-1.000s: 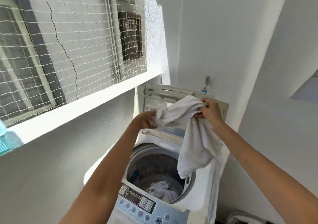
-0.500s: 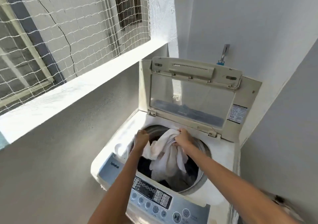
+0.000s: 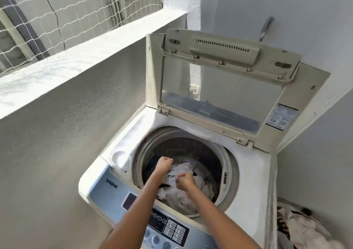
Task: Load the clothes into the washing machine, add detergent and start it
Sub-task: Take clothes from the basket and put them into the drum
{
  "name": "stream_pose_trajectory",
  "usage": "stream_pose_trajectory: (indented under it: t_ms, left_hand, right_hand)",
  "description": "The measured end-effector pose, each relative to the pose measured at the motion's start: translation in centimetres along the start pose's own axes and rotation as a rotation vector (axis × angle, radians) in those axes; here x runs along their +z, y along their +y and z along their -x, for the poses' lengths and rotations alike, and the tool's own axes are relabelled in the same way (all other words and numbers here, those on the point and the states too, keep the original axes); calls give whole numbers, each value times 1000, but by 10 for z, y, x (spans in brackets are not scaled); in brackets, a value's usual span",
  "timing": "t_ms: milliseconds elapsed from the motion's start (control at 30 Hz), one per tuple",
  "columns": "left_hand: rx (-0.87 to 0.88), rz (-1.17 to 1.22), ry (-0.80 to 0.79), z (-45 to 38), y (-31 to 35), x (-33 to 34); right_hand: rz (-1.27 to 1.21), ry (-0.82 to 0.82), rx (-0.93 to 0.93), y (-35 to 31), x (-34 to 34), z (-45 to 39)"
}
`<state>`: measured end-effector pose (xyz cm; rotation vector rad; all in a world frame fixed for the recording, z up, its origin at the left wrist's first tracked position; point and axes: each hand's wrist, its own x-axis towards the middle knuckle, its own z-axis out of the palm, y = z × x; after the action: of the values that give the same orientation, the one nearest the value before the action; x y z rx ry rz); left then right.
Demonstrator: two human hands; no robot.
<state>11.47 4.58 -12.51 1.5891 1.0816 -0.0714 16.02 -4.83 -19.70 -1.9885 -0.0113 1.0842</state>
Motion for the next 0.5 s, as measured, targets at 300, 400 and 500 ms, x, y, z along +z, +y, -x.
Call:
stream_pose_trajectory:
  t_ms: [300, 400, 500]
  left_hand:
    - [78, 51, -131, 57, 92, 60]
    - [213, -48, -241, 86, 135, 112]
    - [343, -104, -355, 115, 166, 176]
  right_hand:
    - [-267, 130, -219, -52, -134, 83]
    - [-350, 247, -306, -47, -199, 113]
    - [-422, 340, -356, -24, -261, 138]
